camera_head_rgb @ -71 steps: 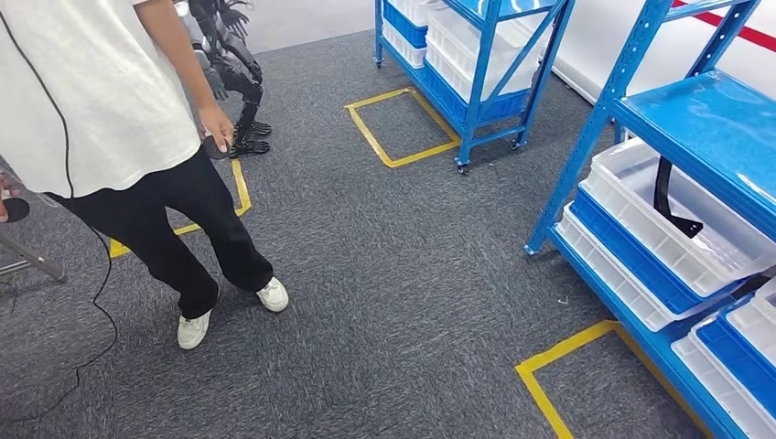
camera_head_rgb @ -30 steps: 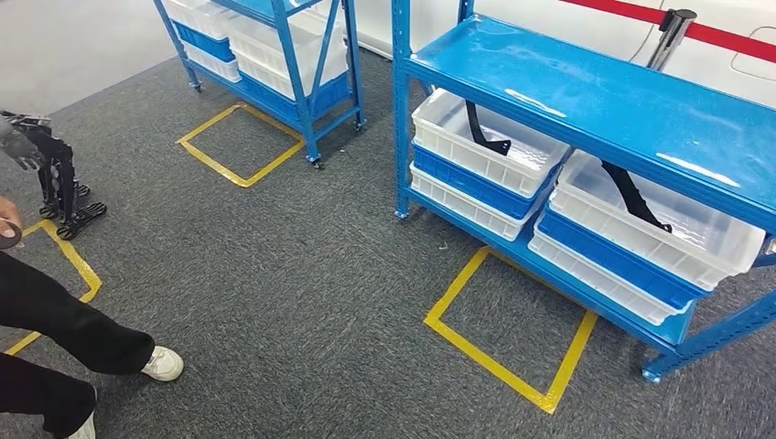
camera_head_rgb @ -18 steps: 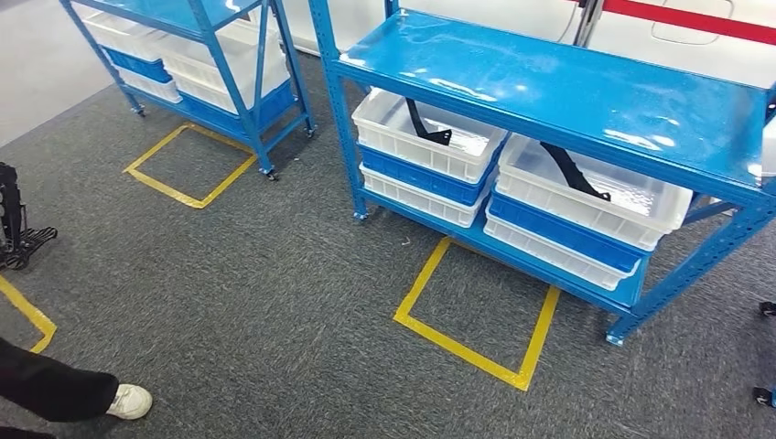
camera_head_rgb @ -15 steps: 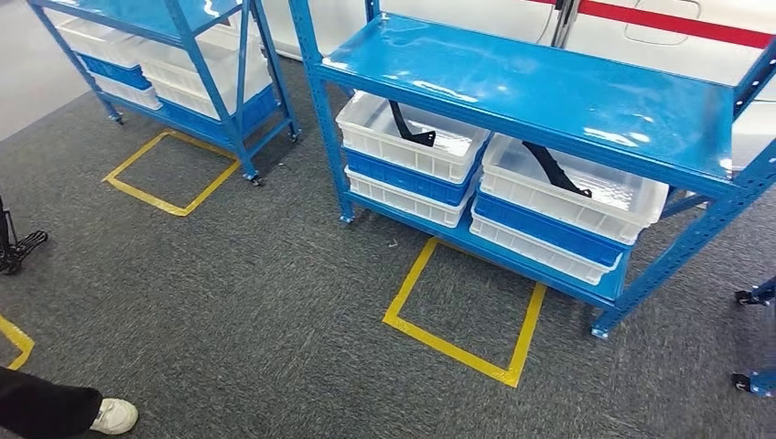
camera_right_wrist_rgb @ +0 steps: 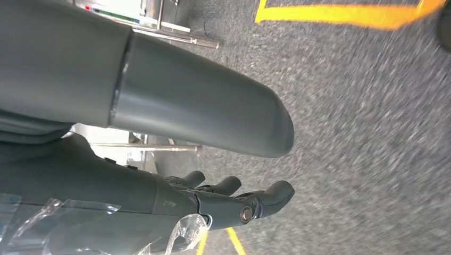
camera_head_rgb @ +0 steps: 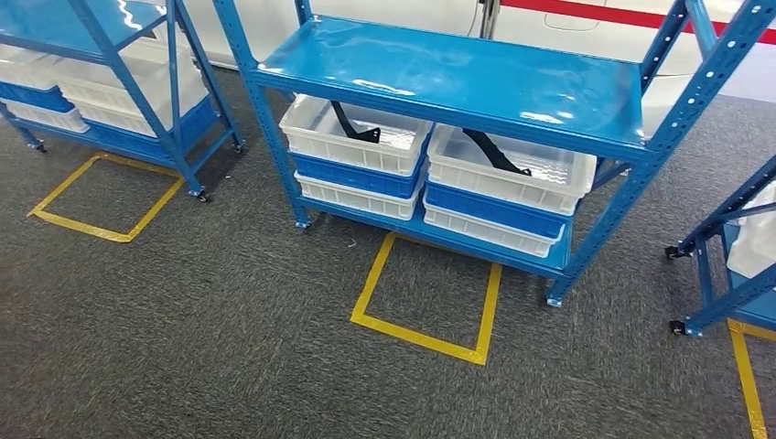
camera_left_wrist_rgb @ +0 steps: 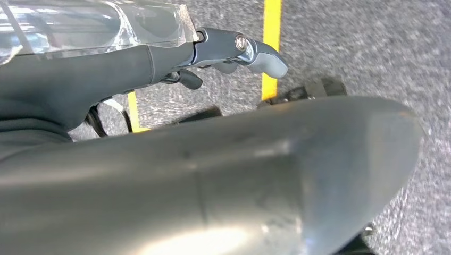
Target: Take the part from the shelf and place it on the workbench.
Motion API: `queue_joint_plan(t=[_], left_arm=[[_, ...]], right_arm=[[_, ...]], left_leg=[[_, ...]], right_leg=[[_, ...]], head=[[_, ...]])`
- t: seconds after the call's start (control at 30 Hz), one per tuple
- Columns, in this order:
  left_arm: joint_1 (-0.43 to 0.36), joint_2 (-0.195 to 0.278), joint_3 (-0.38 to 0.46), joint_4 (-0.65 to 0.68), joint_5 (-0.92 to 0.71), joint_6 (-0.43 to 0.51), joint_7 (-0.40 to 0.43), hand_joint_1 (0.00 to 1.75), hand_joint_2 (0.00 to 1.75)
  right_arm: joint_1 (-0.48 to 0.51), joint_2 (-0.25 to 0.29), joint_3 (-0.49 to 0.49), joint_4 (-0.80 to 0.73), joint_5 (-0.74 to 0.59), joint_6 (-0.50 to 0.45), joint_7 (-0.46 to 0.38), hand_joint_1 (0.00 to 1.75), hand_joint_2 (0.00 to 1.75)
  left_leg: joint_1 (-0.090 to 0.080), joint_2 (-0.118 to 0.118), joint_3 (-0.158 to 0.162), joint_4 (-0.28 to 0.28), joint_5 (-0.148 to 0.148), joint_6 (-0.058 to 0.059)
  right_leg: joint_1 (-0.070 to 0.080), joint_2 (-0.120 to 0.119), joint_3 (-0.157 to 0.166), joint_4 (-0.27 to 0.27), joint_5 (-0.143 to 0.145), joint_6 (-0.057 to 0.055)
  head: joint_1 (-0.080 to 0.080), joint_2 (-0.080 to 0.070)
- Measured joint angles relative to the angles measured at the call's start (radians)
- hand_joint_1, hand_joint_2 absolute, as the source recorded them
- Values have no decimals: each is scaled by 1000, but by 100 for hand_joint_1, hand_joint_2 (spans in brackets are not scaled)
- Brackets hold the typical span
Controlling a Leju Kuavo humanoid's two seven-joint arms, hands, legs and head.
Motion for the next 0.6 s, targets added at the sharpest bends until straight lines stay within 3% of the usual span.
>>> queue_joint_plan(t=[0.03, 0.1, 0.17, 0.23, 0.3, 0.33, 0.37, 0.4, 0.43, 0.5, 0.57, 0.6], left_arm=[[-1, 0, 0, 0, 0, 0, 0, 0, 0], [-3, 1, 0, 0, 0, 0, 0, 0, 0], [-7, 1, 0, 0, 0, 0, 0, 0, 0], [-8, 1, 0, 0, 0, 0, 0, 0, 0], [-3, 1, 0, 0, 0, 0, 0, 0, 0], [-1, 1, 0, 0, 0, 1, 0, 0, 0], [0, 1, 0, 0, 0, 1, 0, 0, 0], [1, 1, 0, 0, 1, 1, 0, 0, 0], [0, 1, 0, 0, 1, 1, 0, 0, 0], [-1, 4, -1, 0, 1, 1, 0, 0, 0], [-3, 7, -1, 0, 1, 2, 1, 0, 0], [-3, 7, -1, 0, 1, 2, 1, 0, 0]], right_arm=[[0, 1, 0, 0, 0, 0, 0, 0, 0], [2, 2, 1, 0, 0, 0, 0, 0, 0], [2, 1, 1, 0, -1, -1, 0, 0, 0], [-1, 1, 1, 0, -1, -1, 0, 0, 0], [-3, 1, 2, 0, -2, -1, 0, 0, 0], [-3, 1, 2, 0, -2, -1, 0, 0, 0], [-2, 1, 3, 0, -2, -1, 0, 0, 0], [-2, 1, 4, 0, -2, -1, 0, 0, 0], [-1, 2, 5, 0, -2, -1, 0, 0, 0], [-2, 5, 7, 0, -2, 0, 0, 0, 0], [-2, 9, 9, 0, -2, 0, 0, 0, 0], [-2, 9, 9, 0, -3, 0, 0, 0, 0]], left_leg=[[-1, 8, 0, 5, -5, -8], [-2, 22, 5, 7, -9, -16], [4, 6, 5, 20, -23, -22], [8, -41, -28, 103, -81, -31], [7, -71, -91, 245, -152, -32], [6, -76, -115, 297, -169, -30], [3, -80, -123, 314, -167, -24], [-2, -84, -110, 286, -145, -15], [-8, -94, -80, 223, -111, -2], [-24, -137, -10, 74, -47, 30], [-38, -163, 19, 7, -23, 50], [-40, -162, 19, 5, -21, 52]], right_leg=[[0, -6, 12, -27, 7, -7], [4, 10, 8, -30, 8, -32], [4, 30, 5, -30, 12, -47], [4, 48, -1, -31, 18, -58], [7, 70, -9, -31, 24, -66], [10, 83, -13, -31, 26, -68], [13, 96, -15, -31, 29, -70], [16, 109, -17, -31, 32, -70], [19, 122, -17, -32, 35, -70], [20, 144, -19, -33, 41, -70], [16, 163, -22, -36, 47, -63], [16, 168, -23, -37, 48, -61]], head=[[0, 0], [-1, 0], [-2, 0], [-3, 0], [-3, 0], [-4, 0], [-4, 0], [-4, 0], [-4, 0], [-4, 0], [-4, 0], [-5, 0]])
